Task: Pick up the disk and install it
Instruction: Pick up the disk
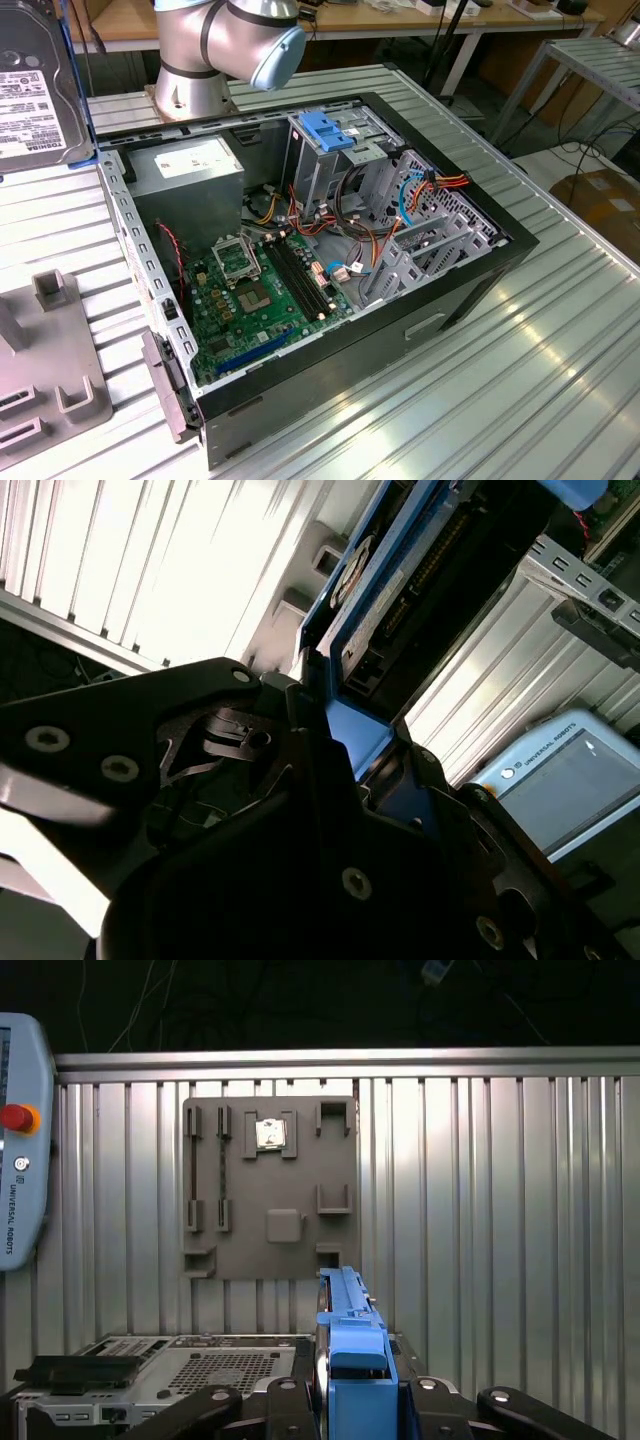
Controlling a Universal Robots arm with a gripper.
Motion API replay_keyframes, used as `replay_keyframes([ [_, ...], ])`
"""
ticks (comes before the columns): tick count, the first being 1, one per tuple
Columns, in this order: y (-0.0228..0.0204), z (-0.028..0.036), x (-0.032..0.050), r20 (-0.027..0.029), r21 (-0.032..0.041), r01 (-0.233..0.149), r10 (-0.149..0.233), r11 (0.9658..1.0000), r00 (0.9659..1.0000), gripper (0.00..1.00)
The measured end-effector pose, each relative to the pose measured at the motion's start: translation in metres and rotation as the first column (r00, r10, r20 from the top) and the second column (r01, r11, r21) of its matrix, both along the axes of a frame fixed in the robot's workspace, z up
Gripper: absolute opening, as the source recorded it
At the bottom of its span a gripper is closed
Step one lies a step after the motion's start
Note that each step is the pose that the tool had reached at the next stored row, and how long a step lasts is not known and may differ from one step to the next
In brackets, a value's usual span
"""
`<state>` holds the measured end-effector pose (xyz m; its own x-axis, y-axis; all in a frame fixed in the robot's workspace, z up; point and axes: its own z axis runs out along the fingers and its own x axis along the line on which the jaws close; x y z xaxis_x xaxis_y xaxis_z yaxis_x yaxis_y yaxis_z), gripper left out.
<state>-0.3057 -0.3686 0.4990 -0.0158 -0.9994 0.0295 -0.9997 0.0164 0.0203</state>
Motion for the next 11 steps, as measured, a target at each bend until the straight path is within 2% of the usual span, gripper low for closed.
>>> replay_keyframes([
  [11,0.0000,0.0000,0.0251,0.0000,0.0000,0.000,0.000,1.0000,1.0000,0.37],
])
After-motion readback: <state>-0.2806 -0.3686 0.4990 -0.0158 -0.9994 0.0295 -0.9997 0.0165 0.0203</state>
